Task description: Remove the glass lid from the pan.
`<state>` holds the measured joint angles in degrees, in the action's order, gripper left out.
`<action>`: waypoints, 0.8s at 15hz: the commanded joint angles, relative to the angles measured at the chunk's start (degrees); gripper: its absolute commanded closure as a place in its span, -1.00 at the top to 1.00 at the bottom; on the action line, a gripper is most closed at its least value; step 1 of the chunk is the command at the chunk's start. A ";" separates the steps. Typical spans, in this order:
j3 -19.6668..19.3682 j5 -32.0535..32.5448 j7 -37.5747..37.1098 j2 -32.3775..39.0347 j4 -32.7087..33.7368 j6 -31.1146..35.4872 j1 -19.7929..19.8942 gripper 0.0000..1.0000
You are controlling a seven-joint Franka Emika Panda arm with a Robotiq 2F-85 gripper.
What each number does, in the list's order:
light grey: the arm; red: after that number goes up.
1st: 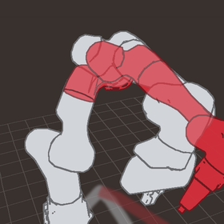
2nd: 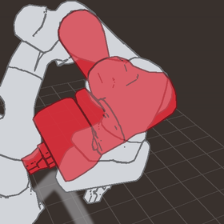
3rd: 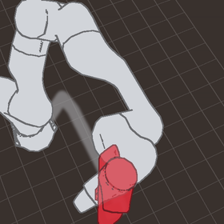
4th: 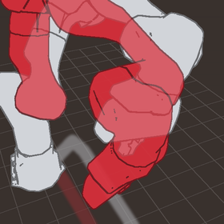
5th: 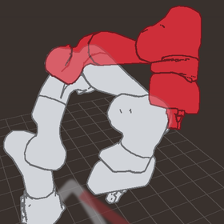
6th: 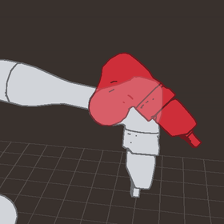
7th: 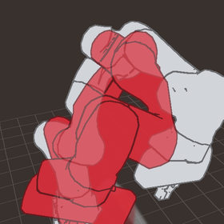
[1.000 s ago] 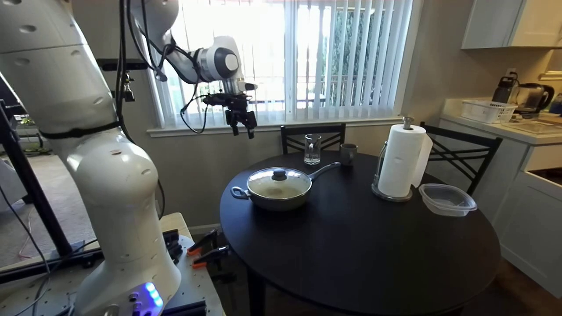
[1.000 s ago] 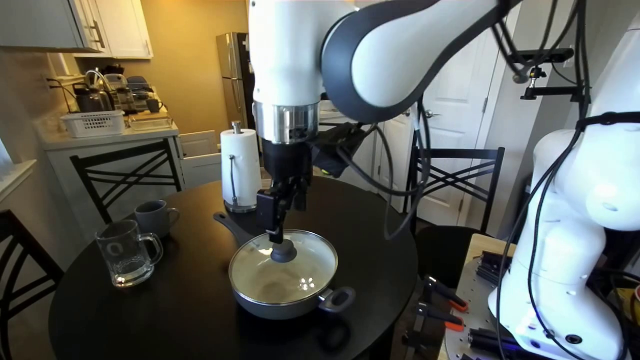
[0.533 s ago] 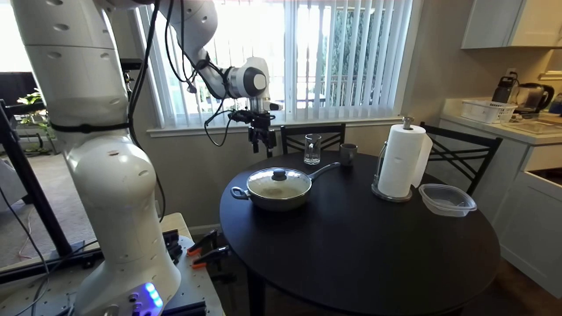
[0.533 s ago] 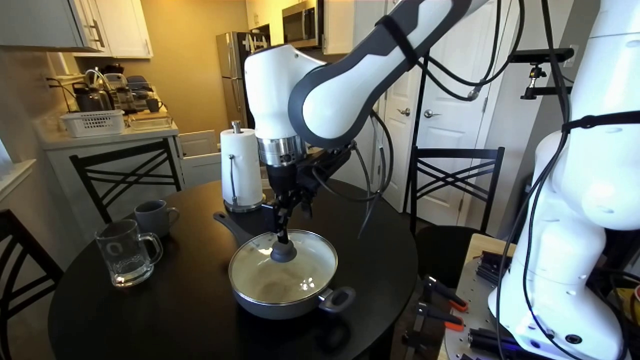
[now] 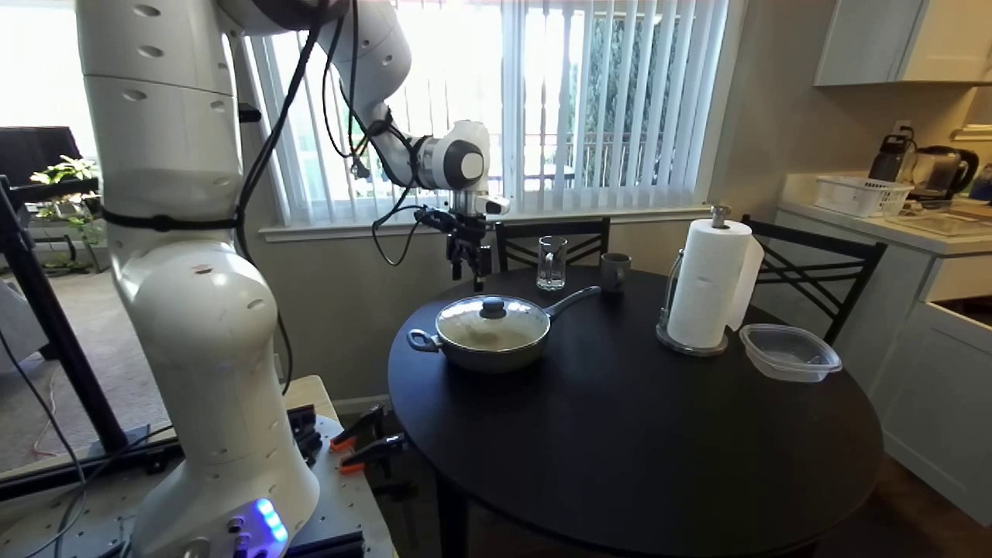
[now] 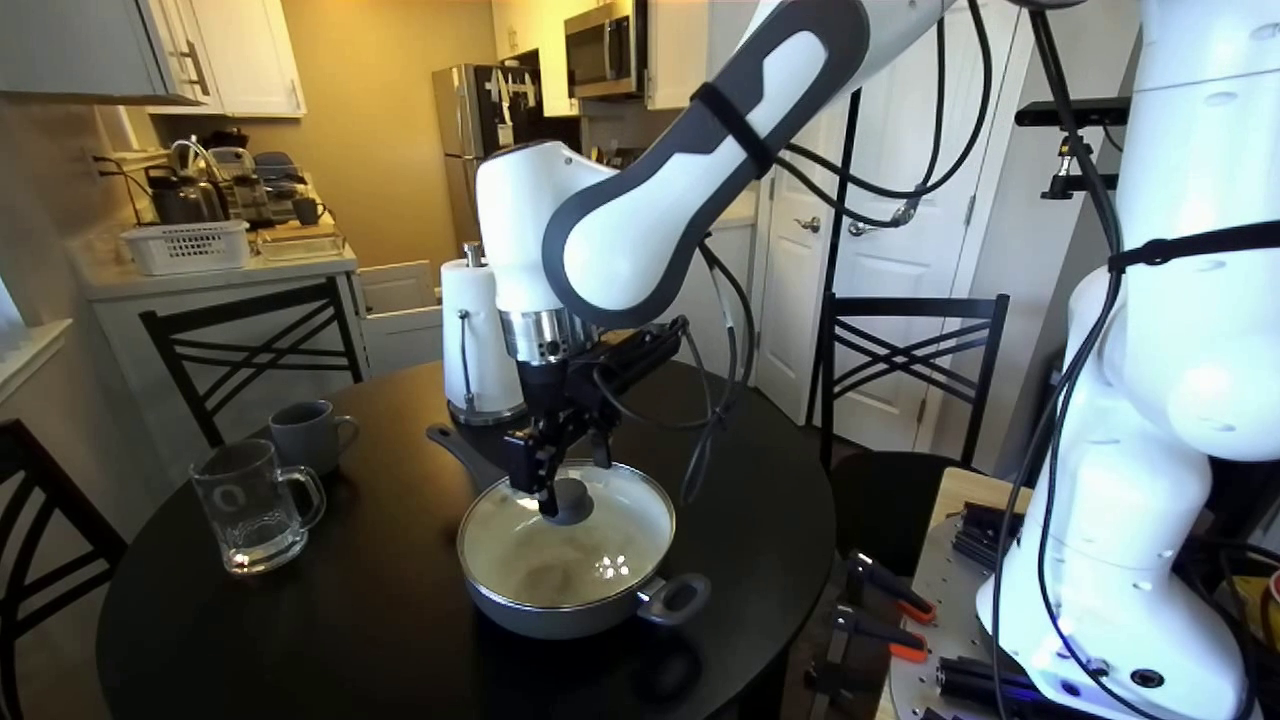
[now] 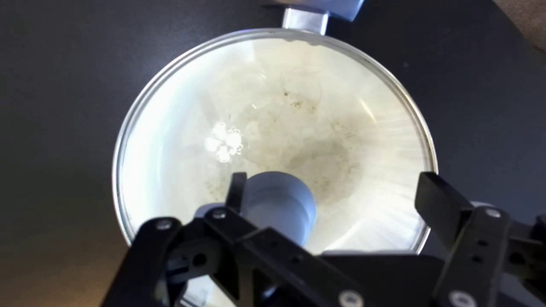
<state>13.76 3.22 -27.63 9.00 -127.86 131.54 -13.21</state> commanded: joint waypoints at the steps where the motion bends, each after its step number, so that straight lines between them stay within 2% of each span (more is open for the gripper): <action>1: -1.13 -2.30 -0.35 2.85 0.38 2.65 -1.01 1.00; 7: -4.19 -2.86 -0.04 1.68 -0.39 5.83 -0.04 1.00; 12: -4.80 -6.96 0.82 4.48 0.83 6.10 0.27 1.00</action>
<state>8.73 -0.55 -27.62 12.09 -127.56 136.34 -13.07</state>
